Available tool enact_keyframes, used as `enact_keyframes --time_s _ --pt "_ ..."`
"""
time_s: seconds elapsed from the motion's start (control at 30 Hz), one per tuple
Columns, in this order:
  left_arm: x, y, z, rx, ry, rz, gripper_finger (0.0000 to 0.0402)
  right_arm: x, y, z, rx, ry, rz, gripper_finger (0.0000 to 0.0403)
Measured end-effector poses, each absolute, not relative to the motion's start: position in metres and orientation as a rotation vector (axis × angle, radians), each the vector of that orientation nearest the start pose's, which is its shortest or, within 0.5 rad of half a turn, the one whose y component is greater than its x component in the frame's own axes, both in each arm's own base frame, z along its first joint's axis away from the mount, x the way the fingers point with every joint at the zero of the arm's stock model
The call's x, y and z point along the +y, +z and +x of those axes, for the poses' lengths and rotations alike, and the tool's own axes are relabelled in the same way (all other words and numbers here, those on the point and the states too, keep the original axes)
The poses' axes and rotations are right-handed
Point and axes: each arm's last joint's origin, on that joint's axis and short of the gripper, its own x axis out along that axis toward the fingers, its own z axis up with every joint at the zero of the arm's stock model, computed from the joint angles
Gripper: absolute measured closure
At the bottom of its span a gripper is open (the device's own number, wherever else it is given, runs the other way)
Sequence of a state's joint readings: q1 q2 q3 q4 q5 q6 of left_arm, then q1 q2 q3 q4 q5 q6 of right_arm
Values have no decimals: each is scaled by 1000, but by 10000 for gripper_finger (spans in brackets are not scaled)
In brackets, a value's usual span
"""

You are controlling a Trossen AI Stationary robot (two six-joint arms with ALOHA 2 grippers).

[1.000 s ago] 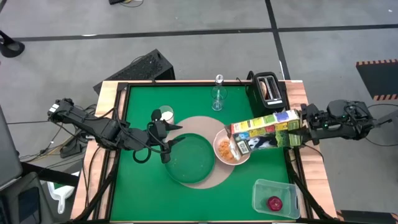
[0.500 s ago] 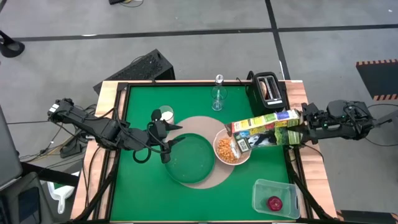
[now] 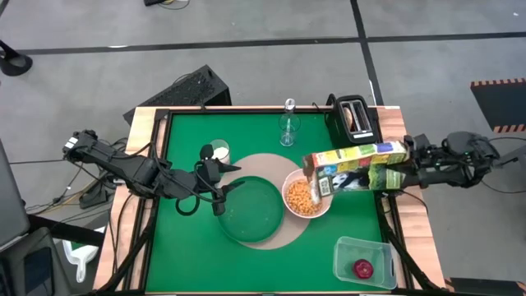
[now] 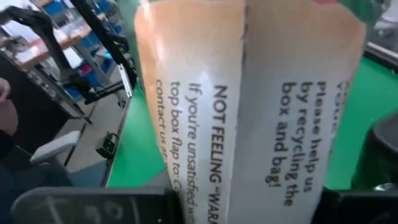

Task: Arrange a breakfast setting
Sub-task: Pour the cereal into the white bowl

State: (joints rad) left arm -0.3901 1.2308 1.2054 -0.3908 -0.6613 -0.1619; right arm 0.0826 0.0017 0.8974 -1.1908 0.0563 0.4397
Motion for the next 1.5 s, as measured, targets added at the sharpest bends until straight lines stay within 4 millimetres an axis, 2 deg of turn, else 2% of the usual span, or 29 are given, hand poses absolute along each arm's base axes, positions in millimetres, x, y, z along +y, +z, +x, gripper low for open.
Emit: enact_keyframes --time_s 0.3,0.57,0.77,0.97,1.3,1.5 --pt "-83 370 249 332 294 50 226 -4 300 -40 322 -43 419 294" --pt "-83 369 250 332 296 50 226 -4 304 -39 281 -23 420 295" --pt "-83 364 264 326 288 70 226 -4 305 -39 273 -19 421 295" --pt "-81 351 279 371 294 97 226 -4 307 -39 260 -15 422 296" --pt "-75 350 289 349 255 77 226 -3 308 -39 244 -9 415 297" --pt "-72 330 314 375 257 89 226 -3 308 -39 244 -9 412 297"
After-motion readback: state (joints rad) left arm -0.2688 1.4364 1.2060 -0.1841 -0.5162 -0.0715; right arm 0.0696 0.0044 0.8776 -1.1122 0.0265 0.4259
